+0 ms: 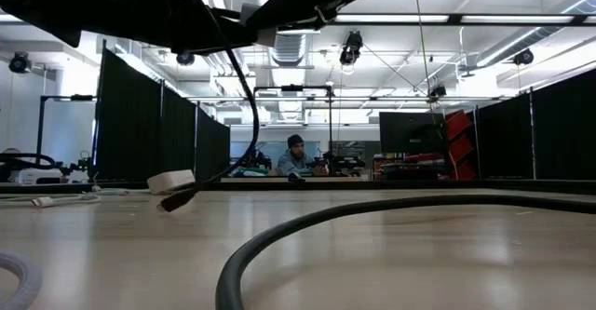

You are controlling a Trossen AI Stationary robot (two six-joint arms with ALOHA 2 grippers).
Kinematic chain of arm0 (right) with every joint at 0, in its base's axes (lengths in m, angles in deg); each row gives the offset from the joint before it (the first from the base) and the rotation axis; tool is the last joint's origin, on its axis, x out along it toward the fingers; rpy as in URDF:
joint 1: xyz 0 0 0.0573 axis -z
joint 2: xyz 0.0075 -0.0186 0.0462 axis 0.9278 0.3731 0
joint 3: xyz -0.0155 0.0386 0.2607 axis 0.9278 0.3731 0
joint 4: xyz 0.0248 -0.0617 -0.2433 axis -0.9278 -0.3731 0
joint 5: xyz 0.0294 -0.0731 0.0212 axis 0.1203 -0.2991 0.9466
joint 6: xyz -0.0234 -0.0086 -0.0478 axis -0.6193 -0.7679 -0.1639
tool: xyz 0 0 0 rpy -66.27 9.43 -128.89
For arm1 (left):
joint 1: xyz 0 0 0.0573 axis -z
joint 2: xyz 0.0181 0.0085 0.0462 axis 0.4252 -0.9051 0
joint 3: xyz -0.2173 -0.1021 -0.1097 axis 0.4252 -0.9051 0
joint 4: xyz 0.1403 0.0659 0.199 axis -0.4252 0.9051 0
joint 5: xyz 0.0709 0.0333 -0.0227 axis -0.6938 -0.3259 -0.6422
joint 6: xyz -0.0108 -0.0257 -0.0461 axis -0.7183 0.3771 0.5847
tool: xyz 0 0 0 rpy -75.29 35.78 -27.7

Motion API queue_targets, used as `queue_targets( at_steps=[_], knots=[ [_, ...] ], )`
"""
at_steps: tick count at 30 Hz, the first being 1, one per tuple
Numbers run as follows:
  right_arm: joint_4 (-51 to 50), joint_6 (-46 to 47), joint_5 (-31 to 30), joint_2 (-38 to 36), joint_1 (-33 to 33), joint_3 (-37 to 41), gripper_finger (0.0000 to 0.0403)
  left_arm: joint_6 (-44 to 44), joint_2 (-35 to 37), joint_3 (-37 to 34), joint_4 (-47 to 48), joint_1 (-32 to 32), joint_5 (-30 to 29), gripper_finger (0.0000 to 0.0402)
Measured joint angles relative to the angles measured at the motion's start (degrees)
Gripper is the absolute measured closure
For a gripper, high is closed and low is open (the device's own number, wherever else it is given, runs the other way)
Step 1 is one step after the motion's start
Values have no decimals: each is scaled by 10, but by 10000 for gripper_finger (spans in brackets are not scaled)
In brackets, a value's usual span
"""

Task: Plug in charger cables
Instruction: Insert the white charger adapter into the top white outlet extension

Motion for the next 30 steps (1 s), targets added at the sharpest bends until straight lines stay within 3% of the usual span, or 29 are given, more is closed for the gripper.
queue_targets(
  at_steps=[6, 11, 15, 30],
  knots=[
    [-11, 37, 10, -20, -2, -1, 286, 4, 17, -10, -15, 1, 4, 290],
    [-39, 52, 22, -21, 1, 2, 222, -1, 22, -16, -9, 2, 6, 290],
    [-62, 66, 16, -21, 2, 2, 201, 0, 28, -21, -10, 3, 9, 290],
    [-49, 62, 29, -22, 0, 1, 256, 6, 31, -26, -9, 4, 5, 290]
  ],
)
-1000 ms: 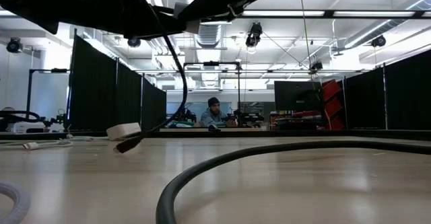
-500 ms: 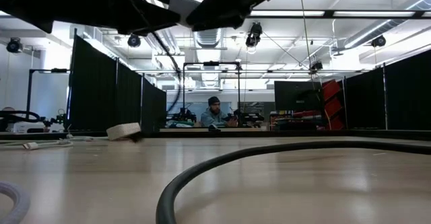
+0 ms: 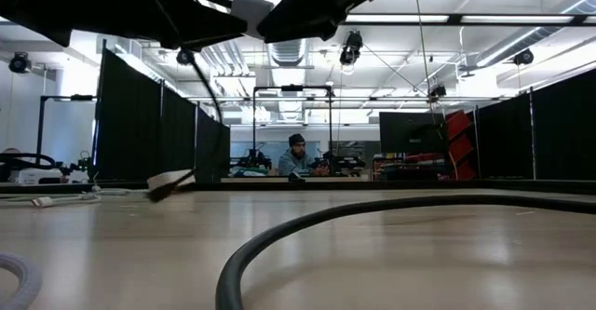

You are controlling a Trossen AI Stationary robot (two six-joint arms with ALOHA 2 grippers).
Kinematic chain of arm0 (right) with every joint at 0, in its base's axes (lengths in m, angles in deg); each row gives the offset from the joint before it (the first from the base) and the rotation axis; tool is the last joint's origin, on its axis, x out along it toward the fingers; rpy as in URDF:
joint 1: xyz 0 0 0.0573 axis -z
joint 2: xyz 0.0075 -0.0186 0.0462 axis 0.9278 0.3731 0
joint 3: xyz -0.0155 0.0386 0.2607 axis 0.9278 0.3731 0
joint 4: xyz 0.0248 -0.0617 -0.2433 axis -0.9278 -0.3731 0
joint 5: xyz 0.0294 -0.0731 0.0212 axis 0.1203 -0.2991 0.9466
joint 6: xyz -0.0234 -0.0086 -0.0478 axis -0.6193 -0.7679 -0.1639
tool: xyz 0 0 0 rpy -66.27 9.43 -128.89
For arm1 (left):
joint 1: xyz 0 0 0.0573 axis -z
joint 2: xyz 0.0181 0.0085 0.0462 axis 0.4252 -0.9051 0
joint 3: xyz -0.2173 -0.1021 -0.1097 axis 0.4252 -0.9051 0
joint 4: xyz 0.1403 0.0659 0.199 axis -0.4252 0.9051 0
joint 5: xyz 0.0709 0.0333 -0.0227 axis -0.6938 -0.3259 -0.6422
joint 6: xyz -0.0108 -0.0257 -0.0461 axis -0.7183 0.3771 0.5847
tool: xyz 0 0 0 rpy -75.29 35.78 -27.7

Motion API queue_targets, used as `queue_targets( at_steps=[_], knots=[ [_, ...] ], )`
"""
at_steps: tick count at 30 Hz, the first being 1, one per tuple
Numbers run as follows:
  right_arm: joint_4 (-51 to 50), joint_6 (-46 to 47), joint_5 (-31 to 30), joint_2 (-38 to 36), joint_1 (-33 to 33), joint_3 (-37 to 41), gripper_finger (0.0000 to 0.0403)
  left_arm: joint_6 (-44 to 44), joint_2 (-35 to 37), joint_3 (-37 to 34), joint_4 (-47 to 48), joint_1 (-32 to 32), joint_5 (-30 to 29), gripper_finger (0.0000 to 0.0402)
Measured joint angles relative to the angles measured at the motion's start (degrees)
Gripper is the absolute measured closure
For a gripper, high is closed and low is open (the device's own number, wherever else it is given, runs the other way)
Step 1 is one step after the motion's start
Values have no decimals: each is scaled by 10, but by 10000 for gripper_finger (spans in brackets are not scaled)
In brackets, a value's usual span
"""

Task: Plug in charger cables
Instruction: Insert the white charger adapter into the top white outlet extension

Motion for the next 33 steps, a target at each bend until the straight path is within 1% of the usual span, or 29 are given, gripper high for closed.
queue_targets(
  at_steps=[5, 9, 13, 15, 18, 24, 32, 33],
  knots=[
    [1, 0, 0, 0, -1, -1, 258, 0, 0, 0, 1, 0, 0, 290],
    [4, 0, 3, 0, -1, -1, 249, 1, 0, -2, 2, 0, 0, 290],
    [14, -2, 24, -1, 0, -2, 239, 2, -1, -3, 8, 0, 2, 290],
    [18, 0, 26, -2, -1, -2, 246, 2, -2, -3, 7, 0, 2, 290],
    [14, -6, 26, -2, -1, -2, 290, 5, -2, -3, 6, 0, 1, 290],
    [3, -11, 27, -3, -1, -3, 285, -3, -2, -4, -15, 0, 1, 290],
    [-1, -8, 26, -3, -1, -3, 285, -2, -2, -2, -16, 0, 1, 290],
    [-1, -8, 26, -3, -1, -3, 285, -1, -2, -2, -17, 0, 1, 284]
  ],
)
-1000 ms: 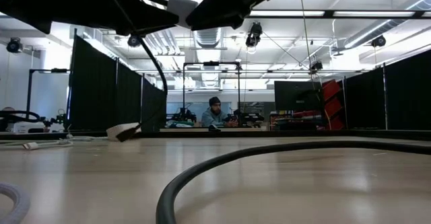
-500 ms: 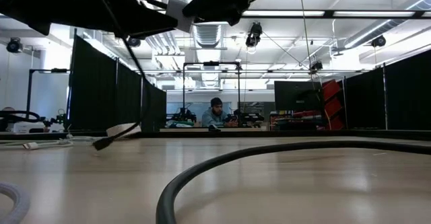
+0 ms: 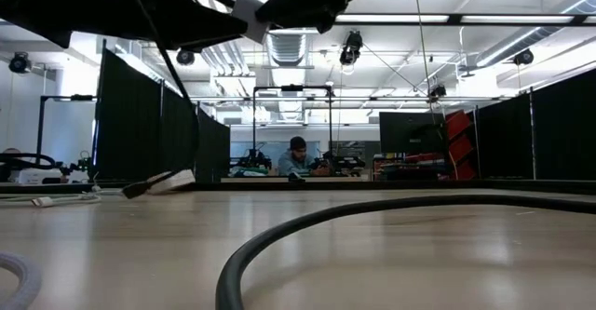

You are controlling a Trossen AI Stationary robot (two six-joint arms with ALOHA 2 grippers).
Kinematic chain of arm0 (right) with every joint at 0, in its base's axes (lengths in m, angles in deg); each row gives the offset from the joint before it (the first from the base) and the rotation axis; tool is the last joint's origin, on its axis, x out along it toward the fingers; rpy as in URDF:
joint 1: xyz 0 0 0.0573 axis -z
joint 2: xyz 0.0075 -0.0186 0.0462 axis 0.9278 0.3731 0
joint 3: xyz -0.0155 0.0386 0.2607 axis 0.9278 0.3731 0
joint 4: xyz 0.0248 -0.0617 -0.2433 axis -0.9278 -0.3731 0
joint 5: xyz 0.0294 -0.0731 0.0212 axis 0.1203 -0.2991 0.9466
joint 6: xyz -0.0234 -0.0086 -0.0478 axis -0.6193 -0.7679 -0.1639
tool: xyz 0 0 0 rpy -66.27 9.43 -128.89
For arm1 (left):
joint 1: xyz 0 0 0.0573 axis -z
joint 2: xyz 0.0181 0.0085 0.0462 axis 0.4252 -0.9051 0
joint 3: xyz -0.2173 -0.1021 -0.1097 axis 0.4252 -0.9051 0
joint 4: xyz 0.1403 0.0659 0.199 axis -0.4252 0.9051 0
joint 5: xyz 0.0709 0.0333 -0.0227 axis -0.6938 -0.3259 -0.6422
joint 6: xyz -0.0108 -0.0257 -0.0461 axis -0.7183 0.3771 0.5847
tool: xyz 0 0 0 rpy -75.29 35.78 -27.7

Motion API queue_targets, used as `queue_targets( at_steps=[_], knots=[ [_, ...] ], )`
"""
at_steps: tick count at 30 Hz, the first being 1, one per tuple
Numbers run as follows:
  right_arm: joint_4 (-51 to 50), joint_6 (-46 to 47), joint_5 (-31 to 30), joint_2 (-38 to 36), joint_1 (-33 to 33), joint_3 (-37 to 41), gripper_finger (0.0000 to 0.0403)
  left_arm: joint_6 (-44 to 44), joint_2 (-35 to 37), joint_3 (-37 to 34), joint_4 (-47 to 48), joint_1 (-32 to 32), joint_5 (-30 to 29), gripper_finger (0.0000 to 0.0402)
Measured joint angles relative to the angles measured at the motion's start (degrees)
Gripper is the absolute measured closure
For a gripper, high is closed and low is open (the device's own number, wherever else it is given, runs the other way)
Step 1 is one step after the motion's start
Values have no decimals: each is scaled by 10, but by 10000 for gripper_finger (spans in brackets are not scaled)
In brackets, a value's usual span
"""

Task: Plug in charger cables
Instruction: Insert the white charger adapter into the top white outlet extension

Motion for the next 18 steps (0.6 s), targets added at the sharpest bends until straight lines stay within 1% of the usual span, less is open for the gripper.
queue_targets(
  at_steps=[5, 8, 12, 18],
  knots=[
    [-16, 10, -1, 4, 1, 3, 285, 0, 4, 5, -37, 0, -1, 209],
    [-9, 9, -2, 2, 1, 3, 285, -1, -1, 5, -39, 0, 0, 183],
    [-10, 9, 0, 3, 1, 3, 285, -3, 0, 5, -34, 0, 1, 178],
    [-2, 3, 0, 3, 1, 3, 285, -3, -1, 4, -15, 0, 1, 204]
  ],
)
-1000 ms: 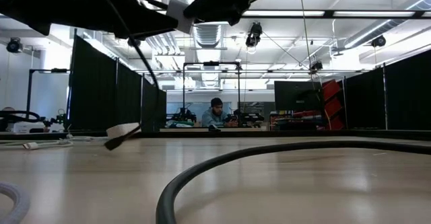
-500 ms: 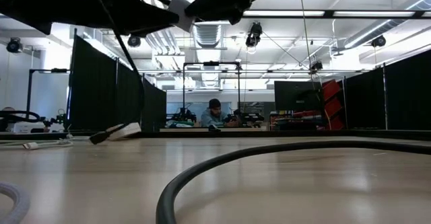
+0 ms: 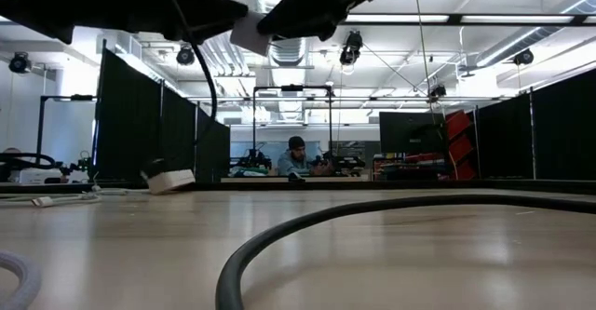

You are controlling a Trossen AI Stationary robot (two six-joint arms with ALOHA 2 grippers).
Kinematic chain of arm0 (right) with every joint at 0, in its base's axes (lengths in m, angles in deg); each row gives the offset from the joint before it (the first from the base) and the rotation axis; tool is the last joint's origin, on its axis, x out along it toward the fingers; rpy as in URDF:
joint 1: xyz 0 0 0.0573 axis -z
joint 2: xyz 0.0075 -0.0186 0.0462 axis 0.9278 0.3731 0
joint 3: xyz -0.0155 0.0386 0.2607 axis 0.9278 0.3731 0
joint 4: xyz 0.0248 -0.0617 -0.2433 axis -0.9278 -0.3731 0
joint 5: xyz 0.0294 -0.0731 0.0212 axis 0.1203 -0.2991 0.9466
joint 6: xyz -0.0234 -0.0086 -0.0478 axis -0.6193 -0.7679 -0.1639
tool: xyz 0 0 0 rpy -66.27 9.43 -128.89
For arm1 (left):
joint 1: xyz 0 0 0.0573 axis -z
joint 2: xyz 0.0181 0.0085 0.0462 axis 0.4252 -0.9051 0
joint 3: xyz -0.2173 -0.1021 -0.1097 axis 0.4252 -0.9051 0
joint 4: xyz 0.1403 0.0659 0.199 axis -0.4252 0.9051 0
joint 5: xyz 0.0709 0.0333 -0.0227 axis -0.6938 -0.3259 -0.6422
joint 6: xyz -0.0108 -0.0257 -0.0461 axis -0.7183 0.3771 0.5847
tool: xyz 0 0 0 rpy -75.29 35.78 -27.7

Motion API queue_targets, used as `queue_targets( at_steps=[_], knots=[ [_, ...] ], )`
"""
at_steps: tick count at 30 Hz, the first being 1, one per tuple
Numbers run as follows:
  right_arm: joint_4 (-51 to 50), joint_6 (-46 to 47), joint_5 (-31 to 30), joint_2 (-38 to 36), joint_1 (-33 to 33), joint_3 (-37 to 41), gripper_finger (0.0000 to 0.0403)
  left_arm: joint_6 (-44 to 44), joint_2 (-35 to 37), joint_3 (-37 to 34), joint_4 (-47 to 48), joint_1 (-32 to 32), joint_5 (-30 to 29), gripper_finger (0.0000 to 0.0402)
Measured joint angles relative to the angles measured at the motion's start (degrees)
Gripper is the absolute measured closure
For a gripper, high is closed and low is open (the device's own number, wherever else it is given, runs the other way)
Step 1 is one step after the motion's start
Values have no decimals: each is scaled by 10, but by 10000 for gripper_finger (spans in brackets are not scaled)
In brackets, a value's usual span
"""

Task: Plug in charger cables
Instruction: Insert the white charger adapter into the top white outlet extension

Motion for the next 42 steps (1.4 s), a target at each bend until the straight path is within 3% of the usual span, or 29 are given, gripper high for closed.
queue_targets(
  at_steps=[29, 42],
  knots=[
    [24, -25, 24, 0, 0, 0, 285, 10, 0, -1, 19, 0, 2, 285],
    [21, -1, 14, 0, 0, -2, 282, 23, 8, -1, 32, 0, -25, 286]
  ],
)
